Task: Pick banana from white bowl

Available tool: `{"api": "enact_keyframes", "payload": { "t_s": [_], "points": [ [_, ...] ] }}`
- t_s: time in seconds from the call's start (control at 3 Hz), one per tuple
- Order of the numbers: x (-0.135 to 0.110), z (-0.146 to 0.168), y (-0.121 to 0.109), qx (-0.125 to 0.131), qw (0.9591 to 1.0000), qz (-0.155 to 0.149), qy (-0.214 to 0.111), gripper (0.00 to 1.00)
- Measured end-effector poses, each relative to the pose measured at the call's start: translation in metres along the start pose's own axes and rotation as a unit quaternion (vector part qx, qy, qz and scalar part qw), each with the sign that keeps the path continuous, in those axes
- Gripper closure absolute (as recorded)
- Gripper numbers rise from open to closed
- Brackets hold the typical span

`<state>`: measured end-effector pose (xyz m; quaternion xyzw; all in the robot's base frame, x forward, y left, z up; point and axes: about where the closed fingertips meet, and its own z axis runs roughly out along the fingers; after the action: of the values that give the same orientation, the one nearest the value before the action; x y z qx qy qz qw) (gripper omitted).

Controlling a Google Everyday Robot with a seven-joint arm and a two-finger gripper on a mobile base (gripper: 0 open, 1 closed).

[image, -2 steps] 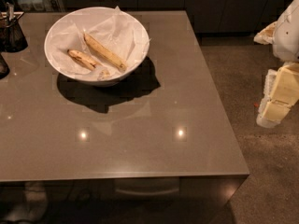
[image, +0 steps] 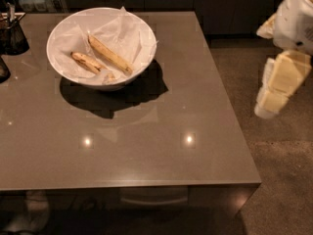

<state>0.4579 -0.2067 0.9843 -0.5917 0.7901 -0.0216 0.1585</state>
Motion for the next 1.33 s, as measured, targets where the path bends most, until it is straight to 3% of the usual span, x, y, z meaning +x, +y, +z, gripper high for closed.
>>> {"api": "enact_keyframes", "payload": {
  "t_s": [0.33,0.67,1.0,1.33],
  "points": [
    [-0.023,0.011,-0.023,-0.027,0.9996,0.004,0.001,0.0],
    [-0.052,0.029,-0.04,-0.044,0.9988,-0.022,0.01,0.0],
    [-0.06,0.03,-0.045,-0.031,0.9992,-0.024,0.0,0.0],
    [-0.087,0.032,-0.053,-0.018,0.999,-0.038,-0.016,0.0]
  ]
}}
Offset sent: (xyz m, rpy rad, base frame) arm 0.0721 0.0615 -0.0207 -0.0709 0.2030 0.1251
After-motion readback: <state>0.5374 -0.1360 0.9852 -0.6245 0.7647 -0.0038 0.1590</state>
